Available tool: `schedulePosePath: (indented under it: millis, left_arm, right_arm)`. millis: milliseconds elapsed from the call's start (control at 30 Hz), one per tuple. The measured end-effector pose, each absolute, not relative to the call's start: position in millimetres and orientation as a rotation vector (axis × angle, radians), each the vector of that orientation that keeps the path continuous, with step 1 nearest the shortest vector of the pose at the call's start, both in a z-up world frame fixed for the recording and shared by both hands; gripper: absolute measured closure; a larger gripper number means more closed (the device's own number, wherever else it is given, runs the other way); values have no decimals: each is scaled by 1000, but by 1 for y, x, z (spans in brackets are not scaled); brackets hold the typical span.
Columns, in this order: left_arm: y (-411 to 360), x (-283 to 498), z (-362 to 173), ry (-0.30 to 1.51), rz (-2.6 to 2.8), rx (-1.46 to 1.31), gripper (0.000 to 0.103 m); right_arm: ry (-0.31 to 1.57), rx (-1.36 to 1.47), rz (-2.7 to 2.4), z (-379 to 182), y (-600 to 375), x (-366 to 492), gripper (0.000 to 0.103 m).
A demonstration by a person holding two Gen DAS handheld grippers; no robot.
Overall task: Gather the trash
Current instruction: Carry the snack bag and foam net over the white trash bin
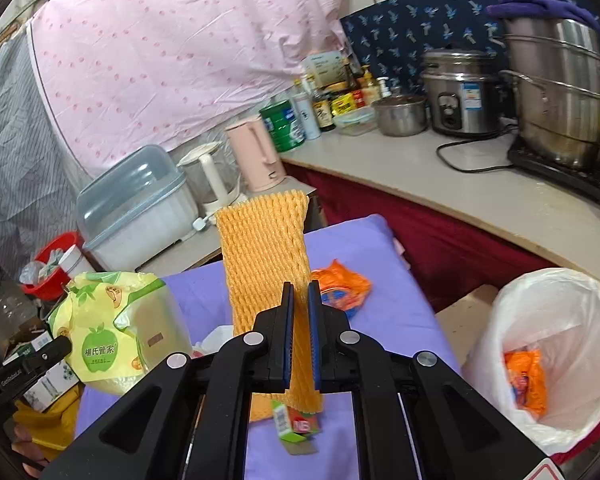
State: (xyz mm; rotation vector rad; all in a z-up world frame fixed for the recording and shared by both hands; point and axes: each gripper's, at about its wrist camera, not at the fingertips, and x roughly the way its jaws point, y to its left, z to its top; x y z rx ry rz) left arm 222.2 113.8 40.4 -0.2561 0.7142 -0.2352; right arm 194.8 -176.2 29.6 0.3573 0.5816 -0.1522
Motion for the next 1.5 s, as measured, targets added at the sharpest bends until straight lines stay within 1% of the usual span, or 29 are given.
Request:
schedulePosePath:
  millis: [267,667,900,1167,1500]
  left_arm:
    - [36,190,55,707,-367,-176,97]
    - [-87,151,58,706,-561,-38,97]
    - [-153,137,41,737,-634,41,97]
    - [-221,128,12,774,-682,147,97]
    - [-265,139,-21,836,-703,216,95]
  right_arm:
    - [532,390,-252,41,-236,138,96]
    - [516,469,-448,18,-340,52,96]
    - [531,507,-540,-6,-387,18,96]
    - [565,561,-602,-39,-424,4,96]
    - [603,596,-617,-68,-444,12,96]
